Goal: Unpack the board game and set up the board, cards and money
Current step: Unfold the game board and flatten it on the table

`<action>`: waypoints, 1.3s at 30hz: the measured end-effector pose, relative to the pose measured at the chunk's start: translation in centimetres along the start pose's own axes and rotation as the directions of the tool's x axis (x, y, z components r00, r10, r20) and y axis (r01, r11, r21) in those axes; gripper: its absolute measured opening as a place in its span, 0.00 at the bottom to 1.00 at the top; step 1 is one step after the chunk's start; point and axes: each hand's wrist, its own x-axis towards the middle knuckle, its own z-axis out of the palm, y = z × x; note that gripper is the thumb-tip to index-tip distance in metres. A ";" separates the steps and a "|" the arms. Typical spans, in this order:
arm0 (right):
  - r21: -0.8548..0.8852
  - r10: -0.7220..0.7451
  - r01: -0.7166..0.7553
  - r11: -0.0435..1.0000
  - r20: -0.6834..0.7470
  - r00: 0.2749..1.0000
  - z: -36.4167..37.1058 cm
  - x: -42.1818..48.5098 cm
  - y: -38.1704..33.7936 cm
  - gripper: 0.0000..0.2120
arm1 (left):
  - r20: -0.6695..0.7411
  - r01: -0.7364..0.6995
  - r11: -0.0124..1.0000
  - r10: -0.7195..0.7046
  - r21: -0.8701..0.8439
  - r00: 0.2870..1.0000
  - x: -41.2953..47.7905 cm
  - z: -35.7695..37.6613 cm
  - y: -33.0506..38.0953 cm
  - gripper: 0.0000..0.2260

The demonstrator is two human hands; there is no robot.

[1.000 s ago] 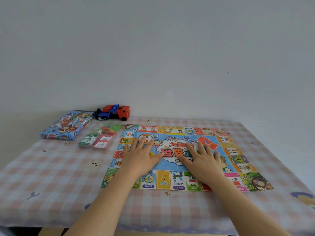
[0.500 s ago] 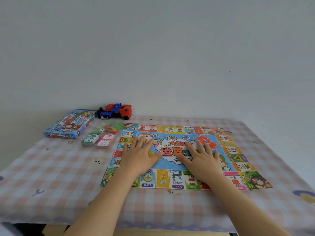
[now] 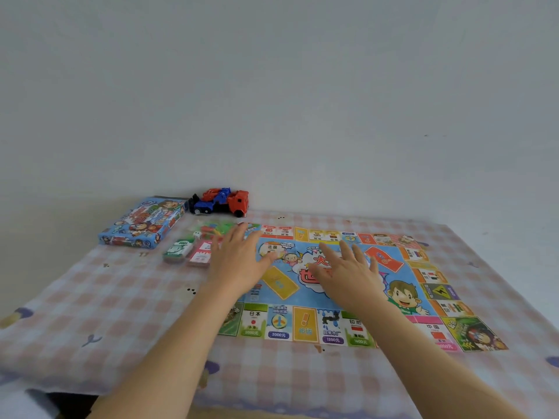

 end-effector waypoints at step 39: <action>0.300 -0.200 0.255 0.919 -0.204 0.958 0.9 3.1 -9.2 0.18 | -0.574 -0.051 0.998 0.053 0.019 0.817 0.1 -2.0 -8.0 0.08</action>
